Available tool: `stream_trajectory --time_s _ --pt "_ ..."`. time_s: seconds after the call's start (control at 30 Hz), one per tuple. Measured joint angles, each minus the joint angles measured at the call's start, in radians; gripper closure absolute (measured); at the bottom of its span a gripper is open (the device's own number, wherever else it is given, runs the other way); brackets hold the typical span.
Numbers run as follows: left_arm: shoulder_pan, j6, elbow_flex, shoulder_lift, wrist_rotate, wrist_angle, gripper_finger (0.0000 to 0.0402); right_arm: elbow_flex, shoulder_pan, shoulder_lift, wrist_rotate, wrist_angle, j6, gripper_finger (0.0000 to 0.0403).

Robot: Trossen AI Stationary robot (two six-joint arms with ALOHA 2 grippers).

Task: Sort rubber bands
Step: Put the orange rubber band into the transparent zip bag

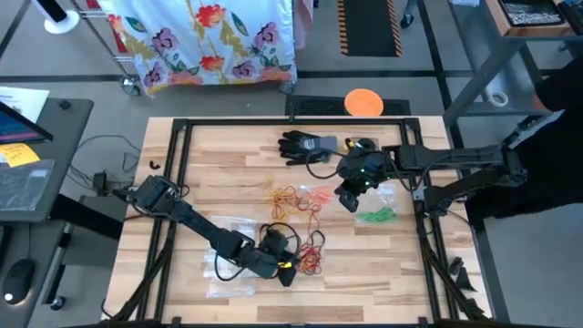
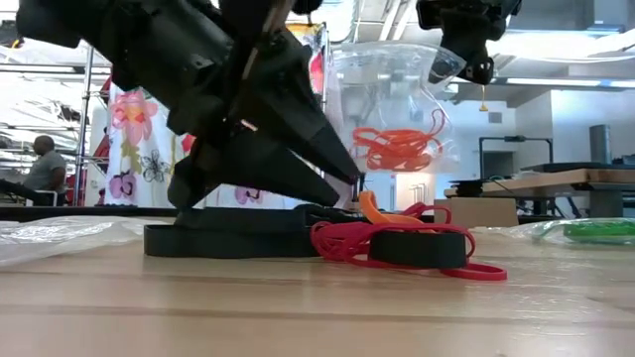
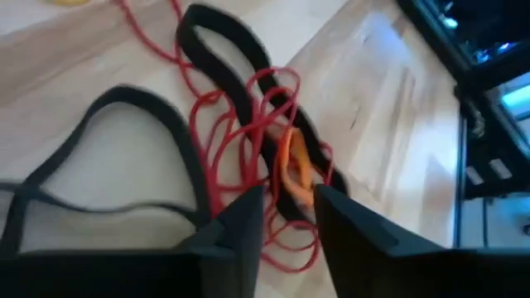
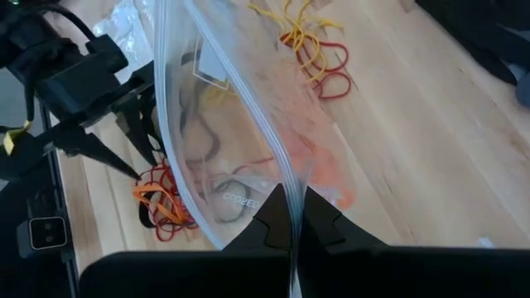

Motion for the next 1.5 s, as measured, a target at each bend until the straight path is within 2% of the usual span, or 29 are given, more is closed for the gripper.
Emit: stream_trajectory --time_s 0.2,0.37,0.47,0.6,0.97,1.3,1.5 --pt "0.0 -0.013 0.002 -0.002 -0.005 0.017 0.0237 0.0 0.0 0.0 0.0 0.0 0.0 0.0403" --pt "-0.003 -0.032 0.032 0.058 -0.004 0.036 0.0217 0.0 0.0 0.0 0.0 0.002 0.0 0.0403" --pt "-0.002 -0.016 0.099 0.128 0.035 0.026 0.0216 0.0 0.0 0.0 0.0 0.006 0.0 0.0403" --pt "0.019 0.023 0.137 0.146 0.105 -0.014 0.0218 0.0 0.0 0.0 0.0 0.007 0.0 0.0403" --pt "0.024 0.099 0.138 0.073 0.08 -0.084 0.0217 0.0 0.007 0.0 0.0 0.006 0.0 0.0403" --pt "0.022 0.068 0.138 0.077 0.086 -0.163 0.0216 0.0 0.006 0.0 0.0 0.006 0.018 0.0403" --pt "0.023 0.126 0.138 0.053 0.076 -0.19 0.0216 0.0 0.006 0.0 0.0 0.007 0.018 0.0403"
